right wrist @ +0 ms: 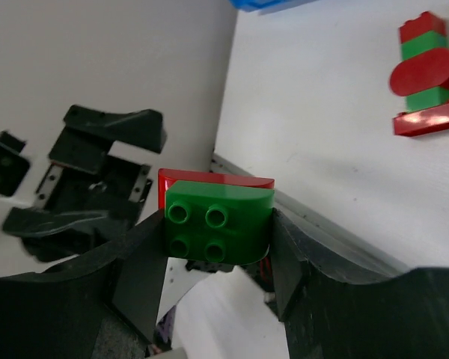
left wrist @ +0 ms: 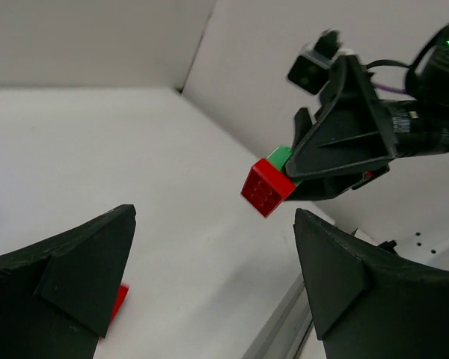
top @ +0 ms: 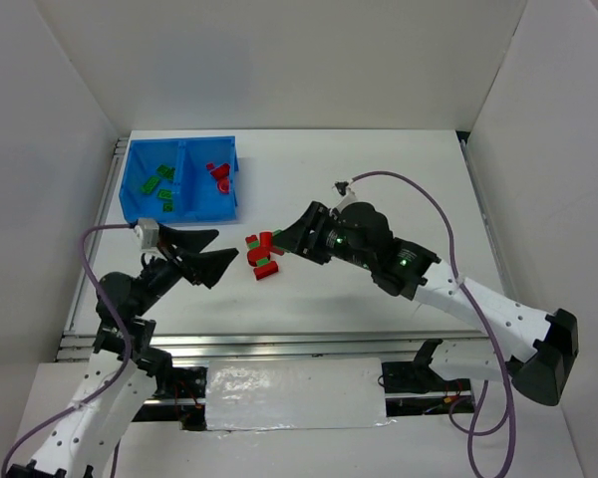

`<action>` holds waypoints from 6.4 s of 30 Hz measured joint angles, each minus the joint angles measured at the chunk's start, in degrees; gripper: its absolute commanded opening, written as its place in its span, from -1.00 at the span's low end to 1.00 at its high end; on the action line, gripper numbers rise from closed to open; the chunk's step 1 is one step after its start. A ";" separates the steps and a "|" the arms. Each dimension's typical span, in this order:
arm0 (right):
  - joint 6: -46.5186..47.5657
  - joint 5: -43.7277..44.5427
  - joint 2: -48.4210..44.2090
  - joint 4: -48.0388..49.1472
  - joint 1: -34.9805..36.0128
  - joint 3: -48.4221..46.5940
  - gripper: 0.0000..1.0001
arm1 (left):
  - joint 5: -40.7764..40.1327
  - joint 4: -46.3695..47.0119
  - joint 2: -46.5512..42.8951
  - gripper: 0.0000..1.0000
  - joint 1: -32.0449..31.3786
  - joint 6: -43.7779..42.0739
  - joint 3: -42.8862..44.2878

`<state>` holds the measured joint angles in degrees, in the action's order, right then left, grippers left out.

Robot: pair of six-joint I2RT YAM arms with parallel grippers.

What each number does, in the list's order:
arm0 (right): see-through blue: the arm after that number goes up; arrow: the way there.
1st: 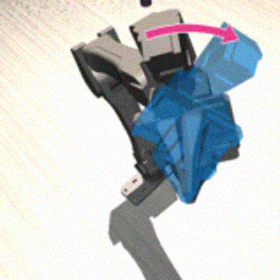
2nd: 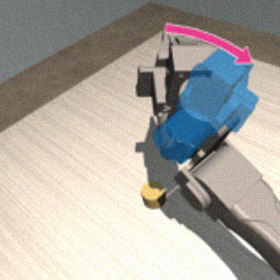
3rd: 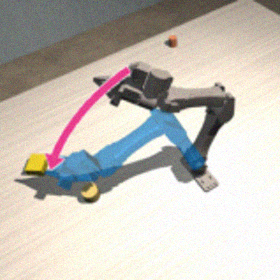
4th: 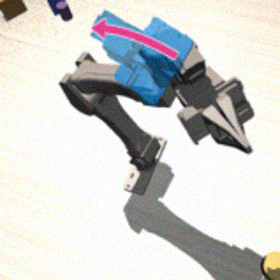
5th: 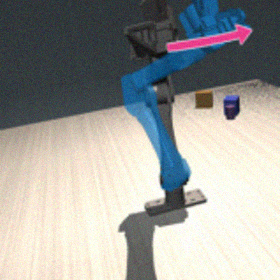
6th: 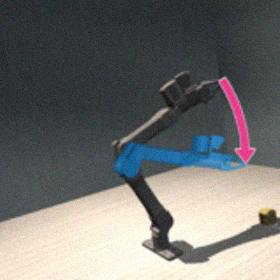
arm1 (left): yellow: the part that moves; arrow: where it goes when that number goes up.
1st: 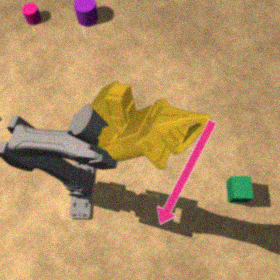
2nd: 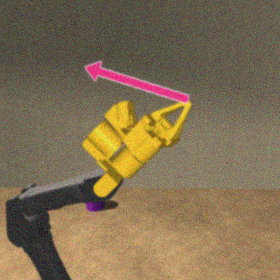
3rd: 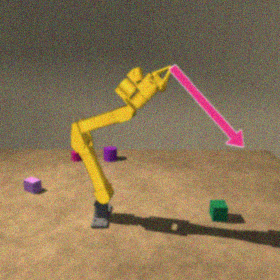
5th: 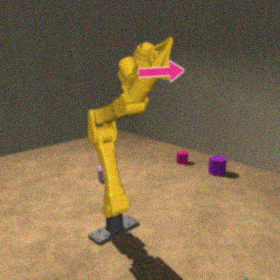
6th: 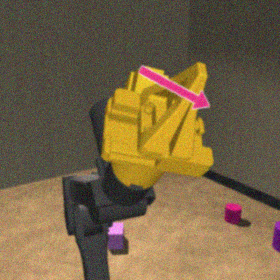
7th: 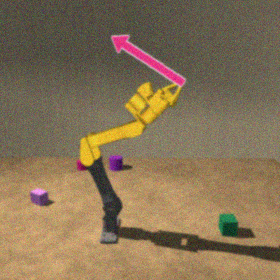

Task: Sort the legos into containers by color

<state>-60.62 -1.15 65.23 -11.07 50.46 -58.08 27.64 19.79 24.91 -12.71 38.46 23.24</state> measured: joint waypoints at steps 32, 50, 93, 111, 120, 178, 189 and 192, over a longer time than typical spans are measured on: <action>-1.49 -15.67 -5.31 2.29 -1.99 -0.09 -1.00 | 10.36 10.60 20.00 0.80 -21.81 -27.12 10.91; -1.31 -15.58 -5.60 2.60 -2.23 -0.11 -1.00 | 8.98 5.09 20.41 -1.00 -22.05 -29.64 14.27; 14.03 -10.45 -8.76 -6.88 -18.08 5.22 -1.00 | -46.51 -36.46 85.46 0.99 5.79 -6.58 71.17; 4.61 -30.67 -5.44 8.70 -17.29 6.99 -0.96 | 2.23 15.32 27.10 0.99 -23.23 -22.51 10.40; -0.35 -35.76 -6.71 15.72 -12.48 7.54 -0.95 | 6.40 14.14 25.46 0.99 -26.53 -28.06 12.94; 20.50 -4.31 1.70 -7.48 -12.83 4.07 0.99 | -54.88 -50.93 79.73 0.99 17.77 1.03 74.55; 33.99 13.81 41.92 -14.84 4.17 -20.02 0.92 | -31.95 -42.34 36.20 0.99 16.28 -1.07 39.74; 35.76 15.52 46.49 -17.22 4.87 -24.22 0.72 | -25.16 -43.91 33.86 0.99 14.05 -4.09 34.45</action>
<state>-24.86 14.37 111.72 -28.29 55.33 -82.30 2.48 -24.12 58.76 1.34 34.37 57.69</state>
